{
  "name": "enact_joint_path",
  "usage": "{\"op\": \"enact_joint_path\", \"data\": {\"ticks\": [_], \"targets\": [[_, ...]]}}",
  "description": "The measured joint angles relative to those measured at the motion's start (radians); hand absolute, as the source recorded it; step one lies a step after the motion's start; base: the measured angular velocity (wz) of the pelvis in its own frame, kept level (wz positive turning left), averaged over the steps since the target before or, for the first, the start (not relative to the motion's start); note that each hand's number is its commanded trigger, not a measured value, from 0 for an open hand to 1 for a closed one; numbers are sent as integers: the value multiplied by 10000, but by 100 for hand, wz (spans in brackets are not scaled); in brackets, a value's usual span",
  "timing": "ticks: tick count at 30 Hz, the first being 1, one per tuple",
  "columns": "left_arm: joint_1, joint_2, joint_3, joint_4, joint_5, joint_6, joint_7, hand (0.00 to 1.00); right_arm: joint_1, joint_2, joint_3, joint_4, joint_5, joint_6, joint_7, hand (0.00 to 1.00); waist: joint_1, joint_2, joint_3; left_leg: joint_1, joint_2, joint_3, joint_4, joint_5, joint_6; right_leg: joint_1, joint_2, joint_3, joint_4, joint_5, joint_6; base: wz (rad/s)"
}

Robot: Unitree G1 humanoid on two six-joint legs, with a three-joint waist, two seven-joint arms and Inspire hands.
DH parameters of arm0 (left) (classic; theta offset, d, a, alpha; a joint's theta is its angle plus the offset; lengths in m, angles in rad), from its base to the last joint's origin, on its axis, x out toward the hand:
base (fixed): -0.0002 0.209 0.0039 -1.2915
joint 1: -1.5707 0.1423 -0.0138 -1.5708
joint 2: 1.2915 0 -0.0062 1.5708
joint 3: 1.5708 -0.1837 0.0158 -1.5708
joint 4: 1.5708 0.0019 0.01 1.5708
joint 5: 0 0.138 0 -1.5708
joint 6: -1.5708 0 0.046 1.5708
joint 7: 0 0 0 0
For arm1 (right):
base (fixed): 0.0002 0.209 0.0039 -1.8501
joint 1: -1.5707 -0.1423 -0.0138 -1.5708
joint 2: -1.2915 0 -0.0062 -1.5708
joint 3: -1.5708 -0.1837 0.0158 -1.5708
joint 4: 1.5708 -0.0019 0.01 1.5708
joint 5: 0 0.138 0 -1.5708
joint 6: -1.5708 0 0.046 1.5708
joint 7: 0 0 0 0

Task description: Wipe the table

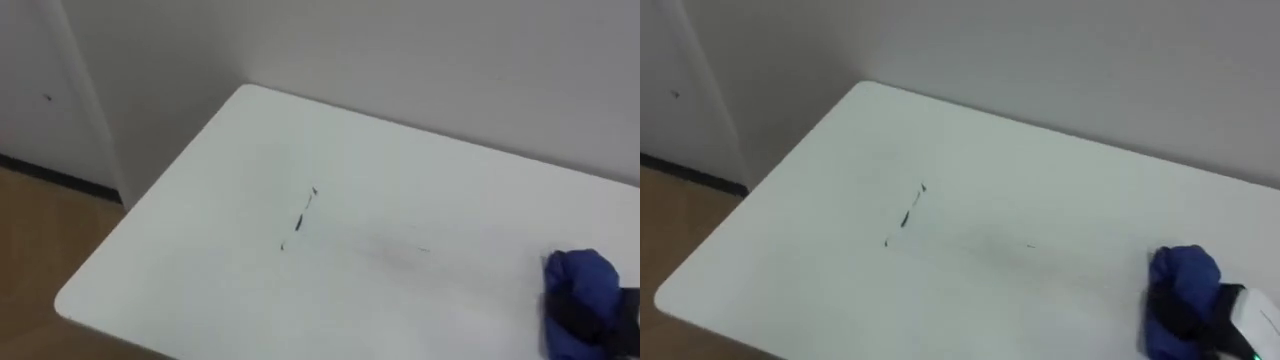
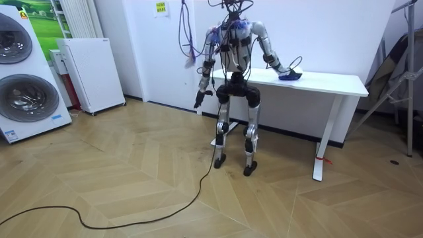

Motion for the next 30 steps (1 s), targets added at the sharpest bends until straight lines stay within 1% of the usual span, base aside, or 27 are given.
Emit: {"op": "enact_joint_path", "data": {"ticks": [1,2,3,4,5,6,7,8,9,10,11,12,13,14,15,17,18,19,20,21,23,25,26,27,28,29,30], "targets": [[-220,-122,-306,182,5,25,23,0,-211,174,130,-234,-6,412,57,100,2,44,5,-37,27,-116,106,-65,-68,-18,62,5,22,36,-53,-20],[-396,-269,-532,301,9,54,40,0,-322,306,503,-639,19,950,209,100,172,66,8,-32,72,-147,99,-66,-95,-103,138,80,74,67,-105,-27],[-435,-345,-606,297,22,100,44,0,-369,388,760,-926,-2,1181,343,100,336,92,16,-28,88,-191,91,-65,-102,-202,197,172,129,89,-142,-50],[-450,-442,-702,334,18,156,53,0,-536,612,1388,-1537,-181,1542,731,100,558,102,32,-50,89,-382,73,-59,-113,-361,320,296,147,144,-240,-56],[-426,-504,-708,451,18,246,54,0,-674,869,1982,-2232,-430,1757,1209,100,718,87,52,-111,91,-577,57,-42,-137,-497,408,273,142,174,-326,-43],[-471,-534,-699,446,18,329,54,0,-712,1059,2276,-2544,-622,1798,1396,100,809,68,69,-149,92,-688,59,-30,-155,-540,449,270,128,176,-365,-6],[-462,-566,-716,452,23,472,31,0,-829,1354,2876,-2968,-880,1799,1729,100,947,34,87,-281,109,-824,57,18,-202,-642,501,261,151,140,-438,26],[-385,-593,-759,365,24,592,-32,0,-1054,1574,3310,-3118,-976,1766,2020,100,1012,29,117,-400,107,-943,54,97,-183,-689,511,166,141,110,-464,49],[-201,-601,-762,187,17,674,-85,0,-1357,1602,3539,-3116,-983,1639,2299,100,1098,46,165,-477,96,-946,34,168,-198,-683,491,155,142,50,-466,54],[-95,-587,-762,148,5,685,-96,0,-1478,1602,3553,-3117,-964,1625,2407,100,1103,55,170,-556,81,-945,35,193,-202,-681,481,172,140,22,-467,64],[199,-544,-768,19,4,686,-124,0,-1644,1587,3520,-3058,-962,1626,2485,100,1097,68,191,-539,51,-943,6,239,-200,-673,452,185,111,-46,-453,51],[386,-511,-768,-25,4,687,-144,0,-1682,1578,3501,-2983,-964,1574,2470,100,1095,67,193,-530,33,-943,-25,253,-201,-625,431,174,82,-77,-438,50],[753,-423,-746,-101,5,690,-210,0,-1656,1458,3496,-2784,-1020,1383,2301,100,1051,52,190,-482,0,-952,-109,283,-198,-505,386,34,-38,-92,-423,36],[1044,-379,-653,-70,4,687,-246,0,-1530,1244,3445,-2396,-1011,957,2037,100,948,19,184,-414,-45,-954,-133,322,-170,-425,323,-34,-45,-126,-369,35],[1147,-380,-594,-34,4,688,-255,0,-1486,1129,3347,-2202,-1013,746,1884,100,875,21,185,-390,-72,-954,-135,325,-164,-359,295,-66,-56,-141,-345,45],[1317,-325,-234,-2,33,622,-303,0,-786,567,2524,-1790,-899,-3,1281,100,518,-91,172,-338,-243,-894,-155,374,-74,7,98,-276,-194,-227,-205,65],[1319,-322,-107,-2,35,581,-310,0,-562,454,2230,-1739,-875,-167,1127,100,441,-110,171,-321,-282,-893,-185,382,-46,62,55,-266,-194,-248,-171,53],[1320,-297,59,-2,35,535,-323,0,-165,375,1622,-1571,-816,-405,758,100,368,-118,169,-202,-308,-817,-296,409,0,149,0,-213,-175,-257,-155,25],[1319,-275,177,0,91,547,-384,0,52,333,1173,-1206,-795,-599,290,100,205,-109,160,-148,-328,-666,-272,384,38,239,-43,-252,-164,-279,-119,5],[1241,-275,236,-1,129,544,-408,0,293,245,834,-1002,-751,-713,-65,100,158,-86,147,-54,-342,-591,-294,357,78,297,-67,-256,-142,-284,-110,-9],[1018,-274,279,0,143,529,-422,0,586,172,508,-816,-568,-725,-333,100,89,-50,121,49,-341,-494,-268,241,128,440,-79,-264,-110,-286,-106,-16],[748,-292,247,2,141,491,-459,0,646,171,362,-588,-406,-715,-378,100,59,6,87,267,-311,-365,-249,170,160,544,-82,-266,0,-293,-94,-26],[585,-293,166,1,128,385,-455,0,601,176,480,-529,-343,-596,-360,100,84,53,39,338,-282,-291,-190,105,175,545,-76,-257,85,-294,-92,-34],[462,-296,94,1,129,364,-450,0,559,192,507,-526,-351,-519,-345,100,95,75,37,338,-267,-211,-112,63,181,516,-73,-252,159,-297,-87,-39],[259,-303,-130,6,127,360,-402,0,446,253,613,-521,-344,-303,-341,100,178,122,21,371,-236,-87,-33,19,183,460,-68,-248,263,-300,-81,-50],[114,-336,-356,11,114,344,-322,0,120,402,820,-496,-341,24,-342,100,349,195,15,449,-208,-5,-1,-13,203,325,-64,-246,480,-318,-52,-61],[56,-337,-509,31,103,327,-258,0,-29,477,975,-513,-341,185,-341,100,451,232,13,498,-174,126,-1,-26,203,248,-63,-277,598,-325,-40,-87]]}}
